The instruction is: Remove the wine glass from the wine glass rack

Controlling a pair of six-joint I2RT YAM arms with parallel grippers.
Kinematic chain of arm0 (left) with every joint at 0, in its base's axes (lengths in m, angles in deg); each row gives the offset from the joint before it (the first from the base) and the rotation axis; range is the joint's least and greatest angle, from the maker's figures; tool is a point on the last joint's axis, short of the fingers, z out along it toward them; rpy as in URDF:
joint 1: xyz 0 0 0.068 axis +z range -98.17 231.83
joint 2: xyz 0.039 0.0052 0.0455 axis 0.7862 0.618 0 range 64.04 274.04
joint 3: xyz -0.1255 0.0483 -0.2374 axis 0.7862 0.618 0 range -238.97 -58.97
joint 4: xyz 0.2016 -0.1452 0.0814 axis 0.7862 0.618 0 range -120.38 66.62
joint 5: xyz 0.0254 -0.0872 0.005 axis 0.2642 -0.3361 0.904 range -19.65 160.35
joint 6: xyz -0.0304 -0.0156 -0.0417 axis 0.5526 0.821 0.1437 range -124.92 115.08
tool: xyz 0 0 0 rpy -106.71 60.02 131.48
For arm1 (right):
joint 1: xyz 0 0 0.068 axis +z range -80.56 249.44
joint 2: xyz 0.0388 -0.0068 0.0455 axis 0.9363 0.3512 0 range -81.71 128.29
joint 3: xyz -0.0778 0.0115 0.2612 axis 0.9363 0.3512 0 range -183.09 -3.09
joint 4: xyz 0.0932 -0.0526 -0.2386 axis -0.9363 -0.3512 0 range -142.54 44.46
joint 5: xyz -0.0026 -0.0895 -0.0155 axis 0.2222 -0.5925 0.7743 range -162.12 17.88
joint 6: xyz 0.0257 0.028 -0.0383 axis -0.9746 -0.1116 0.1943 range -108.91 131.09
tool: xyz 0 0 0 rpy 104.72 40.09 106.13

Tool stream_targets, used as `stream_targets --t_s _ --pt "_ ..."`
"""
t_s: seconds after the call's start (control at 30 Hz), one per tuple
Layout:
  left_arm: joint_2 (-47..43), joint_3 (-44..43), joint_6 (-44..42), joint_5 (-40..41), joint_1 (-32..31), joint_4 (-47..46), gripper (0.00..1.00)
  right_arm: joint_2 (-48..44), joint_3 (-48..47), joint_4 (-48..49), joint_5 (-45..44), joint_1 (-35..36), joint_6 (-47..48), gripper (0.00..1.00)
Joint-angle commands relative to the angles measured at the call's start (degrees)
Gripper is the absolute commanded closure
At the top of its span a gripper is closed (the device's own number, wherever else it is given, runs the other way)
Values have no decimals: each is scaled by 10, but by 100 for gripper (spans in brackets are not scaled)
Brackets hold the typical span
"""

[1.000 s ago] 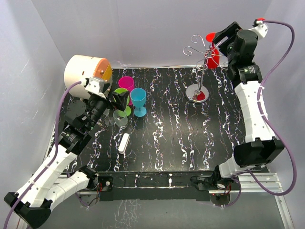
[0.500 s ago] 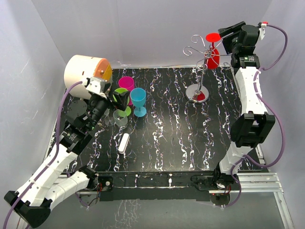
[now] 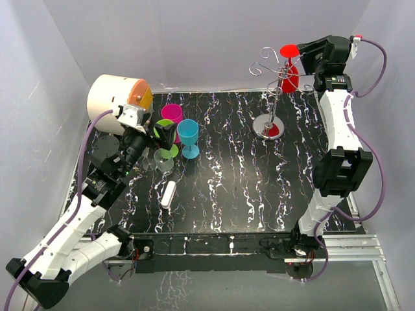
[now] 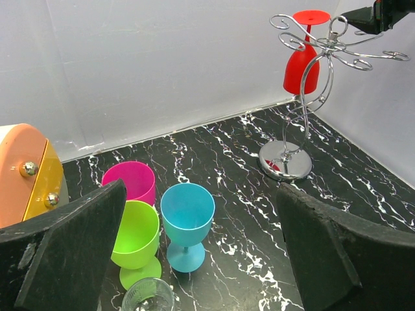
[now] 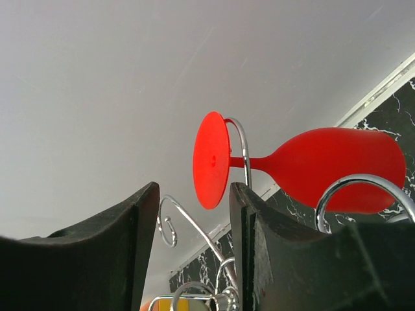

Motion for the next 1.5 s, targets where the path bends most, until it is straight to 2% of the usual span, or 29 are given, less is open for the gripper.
stream_targets --t_s 0.0,0.47,1.07,1.47 --pt "-1 -1 -3 10 -3 -22 1 13 -28 27 15 -3 -13 56" --pt "-2 -1 -3 13 -3 -22 1 31 -22 49 45 -3 -45 62" --pt "1 -2 1 6 -2 -21 1 -28 -15 55 19 -3 -2 60" --pt "1 -4 0 7 -3 -18 1 -18 21 70 43 0 -30 61"
